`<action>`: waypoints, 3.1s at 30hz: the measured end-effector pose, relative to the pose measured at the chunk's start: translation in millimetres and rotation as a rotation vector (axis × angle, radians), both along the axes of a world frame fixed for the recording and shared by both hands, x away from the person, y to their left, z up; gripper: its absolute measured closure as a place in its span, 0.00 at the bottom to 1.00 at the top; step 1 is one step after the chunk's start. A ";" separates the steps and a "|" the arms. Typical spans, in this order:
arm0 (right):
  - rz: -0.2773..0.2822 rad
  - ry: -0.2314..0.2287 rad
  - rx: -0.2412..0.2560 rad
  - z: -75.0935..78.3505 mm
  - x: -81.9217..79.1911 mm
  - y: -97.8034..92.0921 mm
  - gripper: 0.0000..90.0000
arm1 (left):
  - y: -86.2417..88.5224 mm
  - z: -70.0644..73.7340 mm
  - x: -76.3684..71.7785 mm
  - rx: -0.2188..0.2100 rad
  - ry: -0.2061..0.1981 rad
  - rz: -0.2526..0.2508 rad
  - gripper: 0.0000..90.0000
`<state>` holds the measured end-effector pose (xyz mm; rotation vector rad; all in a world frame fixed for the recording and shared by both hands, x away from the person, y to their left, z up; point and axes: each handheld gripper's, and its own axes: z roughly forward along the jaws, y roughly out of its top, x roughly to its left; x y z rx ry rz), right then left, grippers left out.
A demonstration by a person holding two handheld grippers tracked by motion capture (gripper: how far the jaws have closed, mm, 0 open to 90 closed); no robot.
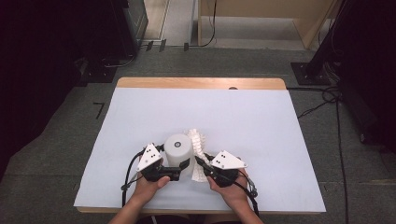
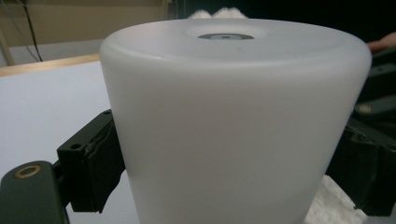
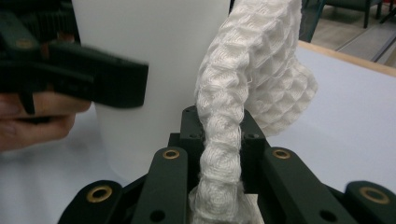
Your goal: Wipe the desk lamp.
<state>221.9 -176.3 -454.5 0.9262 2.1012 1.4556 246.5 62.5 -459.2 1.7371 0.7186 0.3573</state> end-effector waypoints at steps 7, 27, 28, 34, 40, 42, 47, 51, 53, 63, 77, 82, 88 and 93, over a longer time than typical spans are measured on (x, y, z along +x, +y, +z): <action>-0.010 -0.001 0.025 4.4 1.2 -6.4 0.87 | -3.5 0.1 -3.3 0.020 -0.019 -0.016 0.10; 0.003 0.025 -0.014 -6.5 1.1 3.2 0.87 | 2.8 0.6 0.2 -0.007 -0.009 -0.013 0.10; -0.003 0.016 -0.009 -4.2 1.1 1.1 0.87 | 1.0 -0.5 -0.3 0.001 -0.009 -0.020 0.10; -0.019 0.011 -0.001 -1.8 3.8 -6.2 0.87 | -2.6 -2.1 -0.4 0.024 -0.043 0.000 0.10; -0.066 0.034 -0.005 -6.0 7.5 -9.7 0.87 | 4.3 -7.3 7.6 0.062 -0.075 0.118 0.10; -0.081 0.039 -0.004 -6.6 8.5 -11.9 0.87 | 5.4 -11.2 10.1 0.095 -0.082 0.144 0.10; -0.097 0.049 0.001 -8.8 10.7 -15.1 0.87 | 6.4 -20.2 14.2 0.122 -0.074 0.167 0.09; -0.094 0.046 -0.003 -9.0 10.6 -15.1 0.87 | 7.9 -20.4 14.4 0.128 -0.070 0.163 0.09; -0.095 0.049 -0.003 -9.2 10.7 -15.1 0.87 | 7.6 -19.7 11.8 0.132 -0.079 0.188 0.08; -0.101 0.055 0.000 -10.6 11.5 -17.0 0.86 | -15.7 -14.3 -5.7 0.197 -0.088 0.367 0.02; -0.052 0.074 -0.032 -20.0 8.7 -0.8 0.86 | 3.0 -5.8 2.4 0.080 -0.041 0.244 0.10; -0.030 0.078 -0.051 -23.3 5.6 8.6 0.86 | 8.3 3.0 1.1 -0.005 -0.035 0.144 0.10; -0.024 0.058 -0.042 -18.2 2.5 9.7 0.87 | 4.3 1.4 0.2 -0.002 -0.023 0.095 0.10; -0.027 -0.003 -0.010 -2.3 -0.6 3.1 0.87 | -2.6 -2.3 -1.5 0.021 -0.018 0.065 0.10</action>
